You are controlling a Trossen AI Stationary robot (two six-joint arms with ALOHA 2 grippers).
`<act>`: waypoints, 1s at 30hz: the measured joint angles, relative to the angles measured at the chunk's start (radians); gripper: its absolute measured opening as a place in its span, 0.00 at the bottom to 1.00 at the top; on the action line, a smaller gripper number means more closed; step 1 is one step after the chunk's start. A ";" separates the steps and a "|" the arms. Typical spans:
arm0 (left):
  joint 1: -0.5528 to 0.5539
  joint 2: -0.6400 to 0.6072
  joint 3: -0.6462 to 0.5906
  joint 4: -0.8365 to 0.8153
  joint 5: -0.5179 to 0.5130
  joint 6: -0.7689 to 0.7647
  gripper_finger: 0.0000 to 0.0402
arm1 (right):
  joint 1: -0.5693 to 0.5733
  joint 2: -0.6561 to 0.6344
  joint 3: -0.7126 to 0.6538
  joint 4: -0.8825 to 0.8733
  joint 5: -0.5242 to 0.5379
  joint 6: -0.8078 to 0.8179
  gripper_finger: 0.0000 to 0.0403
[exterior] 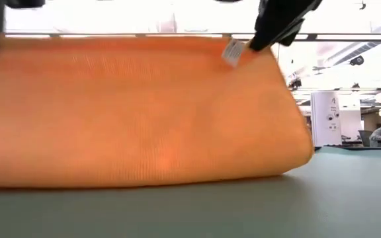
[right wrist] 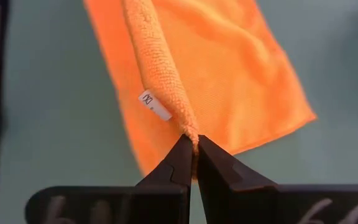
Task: Fold microfiber towels
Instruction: Fold the yellow microfiber cloth
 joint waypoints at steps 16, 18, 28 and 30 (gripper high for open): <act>0.191 0.000 -0.100 -0.021 0.049 0.005 0.00 | -0.194 0.001 -0.170 0.172 -0.009 -0.024 0.02; 0.199 0.000 -0.103 -0.021 0.073 0.005 0.00 | -0.209 0.001 -0.193 0.228 -0.010 -0.041 0.02; 0.222 0.000 -0.137 -0.015 0.079 -0.003 0.00 | -0.271 0.001 -0.252 0.315 -0.039 -0.112 0.02; 0.222 0.000 -0.141 -0.015 0.079 -0.003 0.00 | -0.280 0.001 -0.267 0.343 -0.062 -0.123 0.02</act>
